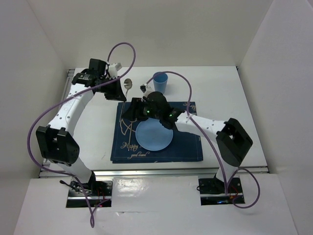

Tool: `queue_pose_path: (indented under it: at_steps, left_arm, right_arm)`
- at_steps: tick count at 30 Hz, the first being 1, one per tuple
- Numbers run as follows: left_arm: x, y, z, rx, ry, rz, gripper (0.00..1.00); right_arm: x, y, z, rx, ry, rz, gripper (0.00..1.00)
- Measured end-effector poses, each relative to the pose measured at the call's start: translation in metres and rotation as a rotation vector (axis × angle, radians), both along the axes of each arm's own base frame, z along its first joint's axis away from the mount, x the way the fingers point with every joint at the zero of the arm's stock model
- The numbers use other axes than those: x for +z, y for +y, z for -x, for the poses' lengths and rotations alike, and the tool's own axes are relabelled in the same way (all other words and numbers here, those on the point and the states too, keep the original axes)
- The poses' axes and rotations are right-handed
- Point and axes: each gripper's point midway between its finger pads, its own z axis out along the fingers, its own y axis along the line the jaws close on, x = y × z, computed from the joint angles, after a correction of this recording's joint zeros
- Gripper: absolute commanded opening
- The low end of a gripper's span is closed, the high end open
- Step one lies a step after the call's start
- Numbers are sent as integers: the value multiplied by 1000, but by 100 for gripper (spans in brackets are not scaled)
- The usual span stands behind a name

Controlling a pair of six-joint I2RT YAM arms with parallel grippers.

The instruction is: Set the dinner table for one person

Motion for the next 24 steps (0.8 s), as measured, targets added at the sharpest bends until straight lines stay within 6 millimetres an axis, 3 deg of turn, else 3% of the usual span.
queue_pose_path:
  at_steps: [4, 8, 11, 14, 15, 17, 20, 21, 24]
  left_arm:
    - [-5, -2, 1, 18, 19, 4, 0]
    - [-13, -10, 10, 18, 42, 5, 0]
    - [-17, -14, 16, 19, 64, 6, 0]
    - [-17, -13, 16, 33, 61, 0, 0]
    - [-16, -12, 16, 36, 58, -2, 0]
    - [-13, -12, 16, 41, 49, -2, 0]
    - [-10, -10, 16, 47, 39, -6, 0]
    - [-9, -10, 17, 51, 38, -5, 16]
    - [-5, -9, 18, 66, 33, 0, 34]
  right_arm:
    - [-15, 2, -2, -26, 46, 20, 60]
    - [-17, 9, -8, -37, 64, 13, 58]
    - [-20, 15, -12, -38, 79, 8, 51]
    - [-24, 17, -12, -40, 99, 7, 35]
    - [-24, 17, -11, -40, 108, 2, 16]
    - [-26, 17, -11, -49, 122, 4, 0]
    - [-24, 18, -12, -58, 144, -3, 0]
    - [-23, 18, -12, -58, 146, -3, 0]
    - [-21, 16, -14, -61, 152, -5, 0]
